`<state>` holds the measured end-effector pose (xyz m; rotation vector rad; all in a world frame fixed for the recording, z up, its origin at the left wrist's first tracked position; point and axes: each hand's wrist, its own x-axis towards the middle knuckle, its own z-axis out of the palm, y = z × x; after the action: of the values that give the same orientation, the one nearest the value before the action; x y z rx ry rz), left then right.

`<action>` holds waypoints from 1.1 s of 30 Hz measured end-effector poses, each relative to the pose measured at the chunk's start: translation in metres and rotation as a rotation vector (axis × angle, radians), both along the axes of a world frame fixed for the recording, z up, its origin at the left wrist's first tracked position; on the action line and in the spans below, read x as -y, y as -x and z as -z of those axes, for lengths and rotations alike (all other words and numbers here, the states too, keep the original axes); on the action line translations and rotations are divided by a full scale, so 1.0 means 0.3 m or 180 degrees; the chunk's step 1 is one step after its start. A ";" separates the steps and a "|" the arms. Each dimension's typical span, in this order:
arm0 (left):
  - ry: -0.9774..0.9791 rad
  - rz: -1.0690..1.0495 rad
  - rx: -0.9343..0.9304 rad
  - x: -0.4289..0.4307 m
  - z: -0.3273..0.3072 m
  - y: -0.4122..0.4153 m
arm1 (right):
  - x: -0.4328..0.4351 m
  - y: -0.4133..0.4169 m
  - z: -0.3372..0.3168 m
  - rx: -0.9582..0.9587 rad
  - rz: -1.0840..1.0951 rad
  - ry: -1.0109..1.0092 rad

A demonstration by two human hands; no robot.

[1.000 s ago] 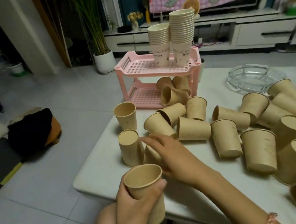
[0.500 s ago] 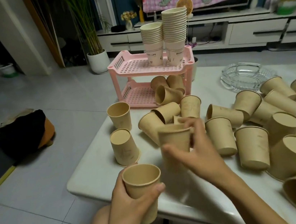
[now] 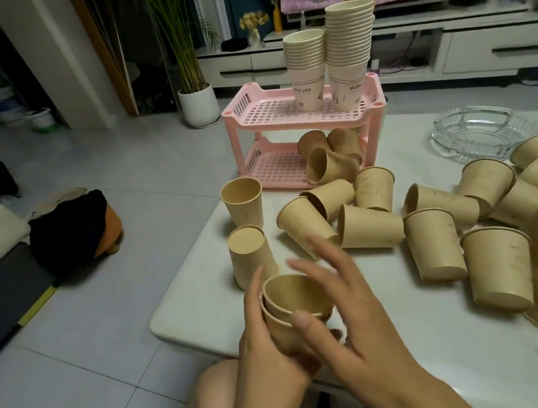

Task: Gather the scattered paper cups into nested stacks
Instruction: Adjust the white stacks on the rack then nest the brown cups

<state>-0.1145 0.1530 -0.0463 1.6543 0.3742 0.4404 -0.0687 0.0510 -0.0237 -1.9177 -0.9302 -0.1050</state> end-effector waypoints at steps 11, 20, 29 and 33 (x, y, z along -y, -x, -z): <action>-0.0582 -0.0666 0.0009 -0.186 0.009 0.076 | -0.261 -0.210 0.088 -0.1578 0.0239 0.0124; -0.1230 -0.0214 -0.0563 -0.319 -0.012 0.096 | -0.255 -0.219 0.065 -0.1491 -0.0105 -0.0269; -0.2569 0.0849 -0.0872 -0.357 -0.047 0.033 | -0.188 -0.212 -0.108 -0.0982 -0.1042 0.1598; -0.1763 0.1129 -0.0648 -0.315 0.001 0.015 | -0.307 -0.166 -0.012 -0.0715 -0.0334 0.0886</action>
<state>-0.1190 0.2477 -0.0464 2.2637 0.0996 0.1068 -0.0189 0.1432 -0.0201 -2.0772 -0.9270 0.3109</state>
